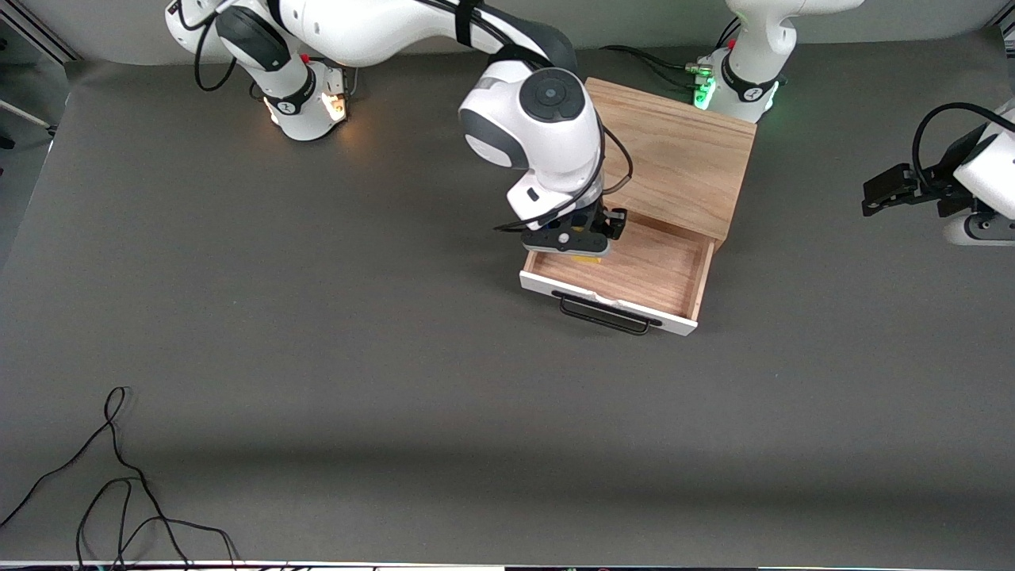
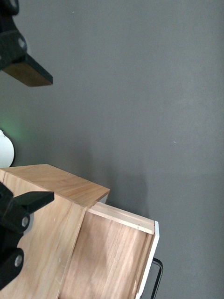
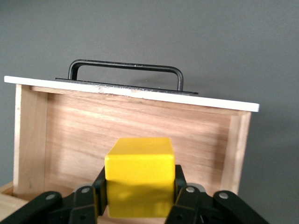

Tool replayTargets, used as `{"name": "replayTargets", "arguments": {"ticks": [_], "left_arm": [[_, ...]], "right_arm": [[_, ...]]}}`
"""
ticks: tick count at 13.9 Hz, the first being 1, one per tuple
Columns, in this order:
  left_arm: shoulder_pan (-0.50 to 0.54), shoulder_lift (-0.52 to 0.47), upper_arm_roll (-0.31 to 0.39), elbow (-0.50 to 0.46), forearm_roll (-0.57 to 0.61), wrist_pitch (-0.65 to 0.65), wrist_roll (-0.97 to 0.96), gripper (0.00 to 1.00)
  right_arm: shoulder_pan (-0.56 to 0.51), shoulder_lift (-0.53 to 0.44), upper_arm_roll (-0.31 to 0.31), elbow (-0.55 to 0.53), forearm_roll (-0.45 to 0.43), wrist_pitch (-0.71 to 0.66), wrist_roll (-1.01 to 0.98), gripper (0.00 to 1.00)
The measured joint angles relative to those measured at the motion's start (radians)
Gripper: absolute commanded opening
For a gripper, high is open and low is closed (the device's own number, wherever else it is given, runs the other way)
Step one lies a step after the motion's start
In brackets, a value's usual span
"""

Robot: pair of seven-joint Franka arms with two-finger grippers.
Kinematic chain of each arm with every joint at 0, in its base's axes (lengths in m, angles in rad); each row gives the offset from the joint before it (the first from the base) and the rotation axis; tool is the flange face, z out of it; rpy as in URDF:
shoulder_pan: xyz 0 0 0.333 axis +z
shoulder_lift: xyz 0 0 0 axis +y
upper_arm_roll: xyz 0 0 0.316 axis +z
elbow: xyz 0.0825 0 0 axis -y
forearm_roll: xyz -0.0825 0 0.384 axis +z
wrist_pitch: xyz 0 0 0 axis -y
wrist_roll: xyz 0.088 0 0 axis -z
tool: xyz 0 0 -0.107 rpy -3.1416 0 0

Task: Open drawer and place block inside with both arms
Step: 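Carry the yellow cube with the right gripper over the open drawer, then lower the cube into the drawer and open the right gripper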

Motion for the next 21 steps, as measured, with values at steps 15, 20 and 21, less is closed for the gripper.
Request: {"name": "replayTargets", "arguments": {"ticks": [15, 20, 21], "left_arm": [[0.0, 0.0, 0.0, -0.006, 0.0, 0.0, 0.0, 1.0], [0.0, 0.0, 0.0, -0.006, 0.0, 0.0, 0.001, 1.0], [0.0, 0.0, 0.0, -0.006, 0.0, 0.0, 0.001, 1.0]], "right_arm": [[0.036, 0.082, -0.006, 0.0, -0.029, 0.069, 0.136, 0.51], [0.039, 0.102, -0.006, 0.0, -0.029, 0.103, 0.156, 1.0], [0.04, 0.105, -0.006, 0.0, -0.033, 0.108, 0.157, 1.0]]}}
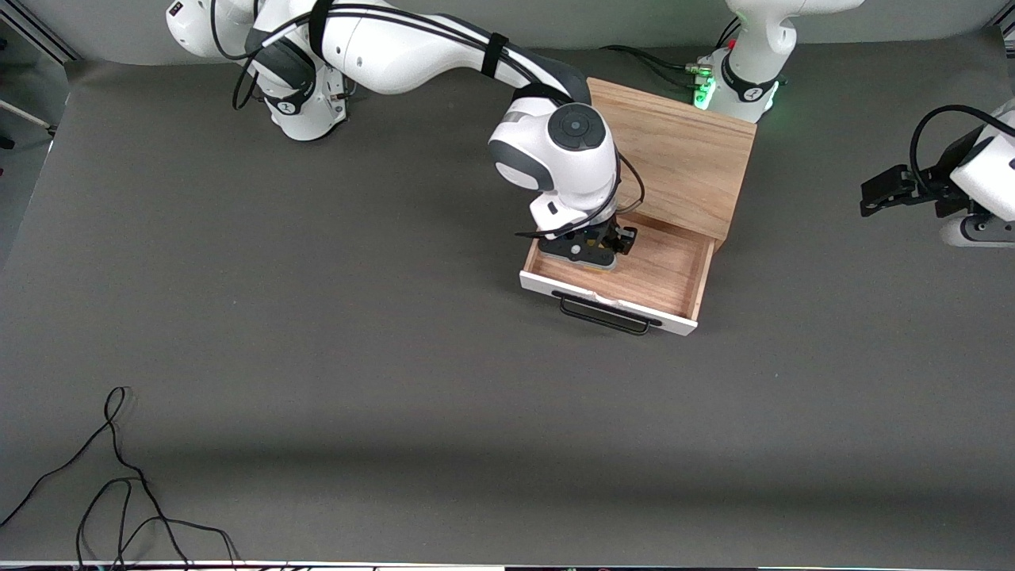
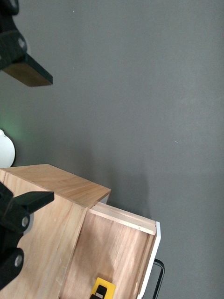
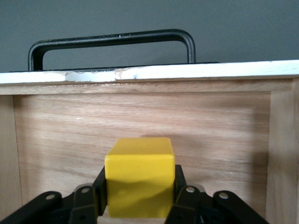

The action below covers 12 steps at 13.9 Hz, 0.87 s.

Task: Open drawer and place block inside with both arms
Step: 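Lower the cube into the drawer and open the right gripper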

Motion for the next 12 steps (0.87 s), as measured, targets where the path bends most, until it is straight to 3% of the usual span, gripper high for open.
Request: {"name": "replayTargets", "arguments": {"ticks": [8, 12], "left_arm": [[0.0, 0.0, 0.0, -0.001, 0.0, 0.0, 0.0, 1.0], [0.0, 0.0, -0.001, -0.001, 0.0, 0.0, 0.0, 1.0]], "right_arm": [[0.011, 0.002, -0.01, 0.022, -0.029, 0.003, 0.041, 1.0], [0.001, -0.044, -0.036, 0.047, -0.039, -0.025, 0.041, 1.0]]}}
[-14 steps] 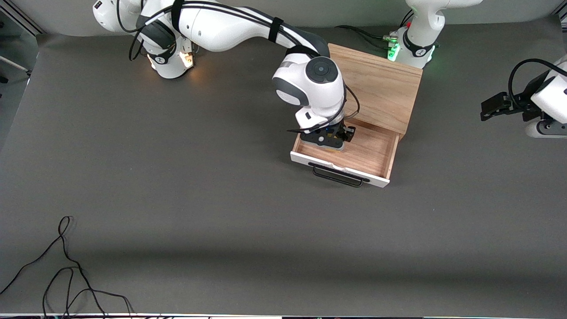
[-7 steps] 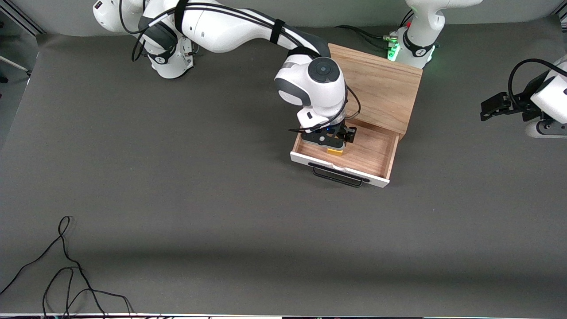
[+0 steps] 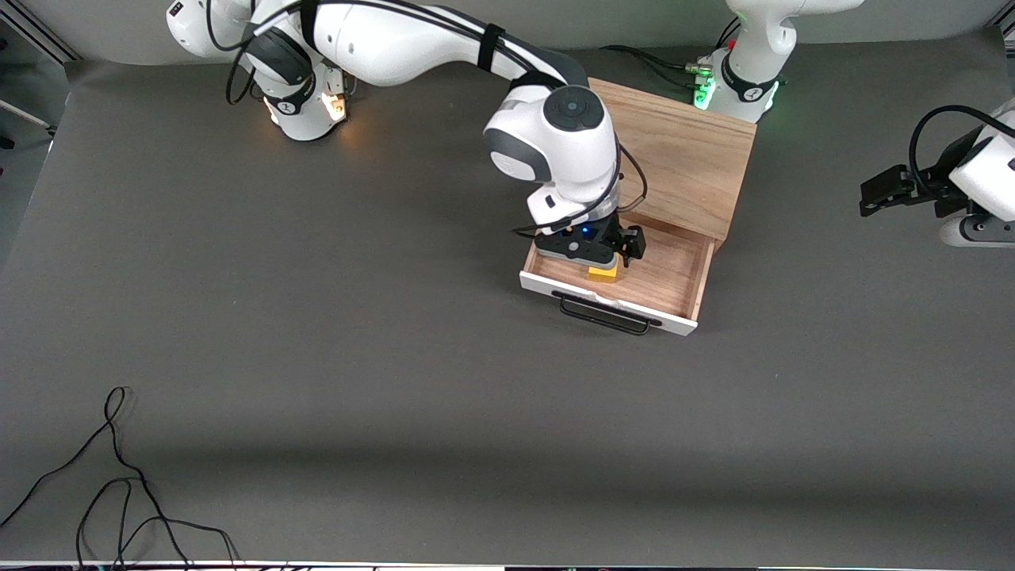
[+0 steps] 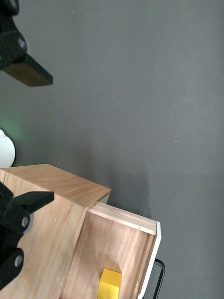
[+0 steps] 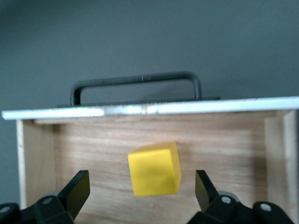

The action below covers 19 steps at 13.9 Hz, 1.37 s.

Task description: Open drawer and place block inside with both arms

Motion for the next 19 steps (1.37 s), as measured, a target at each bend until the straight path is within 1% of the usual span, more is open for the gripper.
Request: {"name": "replayTargets", "arguments": {"ticks": [3, 6, 8, 10, 13, 16, 17, 18, 19], "left_arm": [[0.0, 0.0, 0.0, 0.0, 0.0, 0.0, 0.0, 1.0], [0.0, 0.0, -0.001, -0.001, 0.0, 0.0, 0.0, 1.0], [0.0, 0.0, -0.001, -0.001, 0.0, 0.0, 0.0, 1.0], [0.0, 0.0, -0.001, -0.001, 0.0, 0.0, 0.0, 1.0], [0.0, 0.001, -0.001, -0.001, 0.0, 0.0, 0.0, 1.0], [0.0, 0.001, -0.001, -0.001, 0.0, 0.0, 0.0, 1.0], [0.0, 0.001, -0.001, -0.001, 0.0, 0.0, 0.0, 1.0], [0.0, 0.001, -0.001, -0.001, 0.0, 0.0, 0.0, 1.0], [-0.001, 0.001, -0.001, -0.001, 0.0, 0.0, 0.0, 1.0]], "right_arm": [[-0.075, -0.056, 0.003, 0.005, 0.01, -0.113, -0.061, 1.0], [-0.188, -0.148, 0.009, 0.002, 0.083, -0.222, -0.202, 1.0], [-0.271, -0.227, 0.011, -0.044, 0.114, -0.258, -0.266, 1.0], [-0.352, -0.321, 0.015, -0.147, 0.122, -0.269, -0.351, 1.0], [-0.455, -0.471, 0.015, -0.356, 0.15, -0.262, -0.481, 1.0], [-0.55, -0.609, 0.006, -0.521, 0.161, -0.254, -0.631, 1.0], [-0.58, -0.652, -0.01, -0.563, 0.175, -0.25, -0.686, 1.0], [-0.598, -0.691, -0.044, -0.598, 0.2, -0.249, -0.743, 1.0], [-0.606, -0.729, -0.093, -0.627, 0.233, -0.248, -0.806, 1.0]]}}
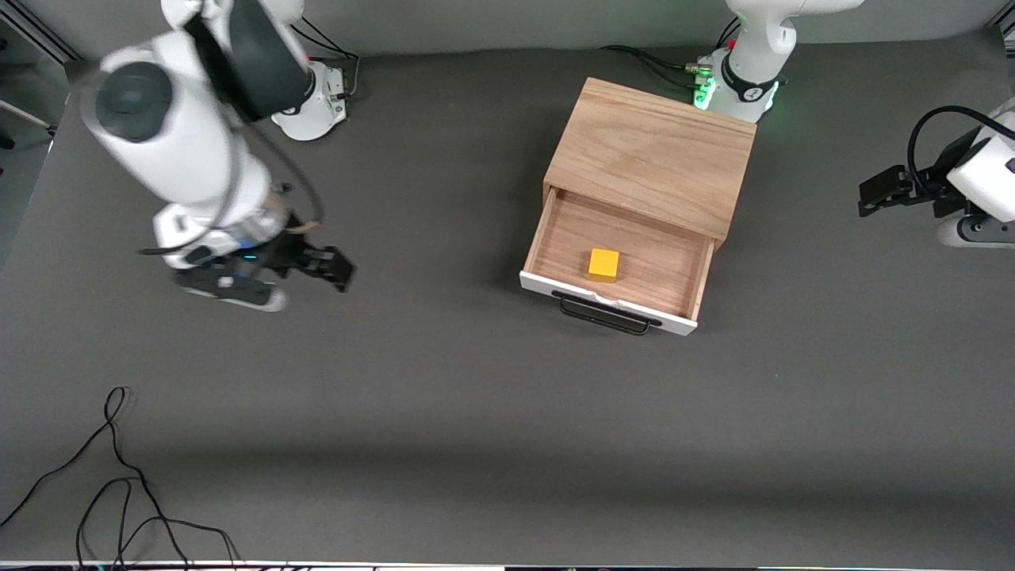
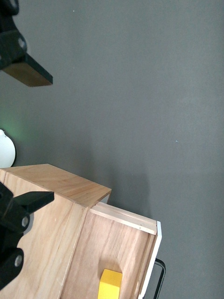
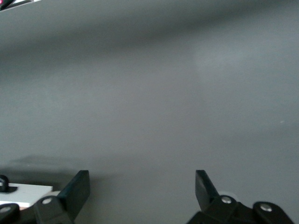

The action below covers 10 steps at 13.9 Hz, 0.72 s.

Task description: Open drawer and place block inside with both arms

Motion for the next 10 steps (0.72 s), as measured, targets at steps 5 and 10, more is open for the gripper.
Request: {"name": "replayTargets", "arguments": {"ticks": [5, 10], "left_arm": [[0.0, 0.0, -0.001, 0.0, 0.0, 0.0, 0.0, 1.0], [0.0, 0.001, -0.001, -0.004, 0.0, 0.0, 0.0, 1.0]], "right_arm": [[-0.009, -0.12, -0.224, -0.086, 0.043, -0.036, -0.383, 1.0], [-0.009, -0.127, -0.297, -0.087, 0.0, -0.098, -0.498, 1.0]]}}
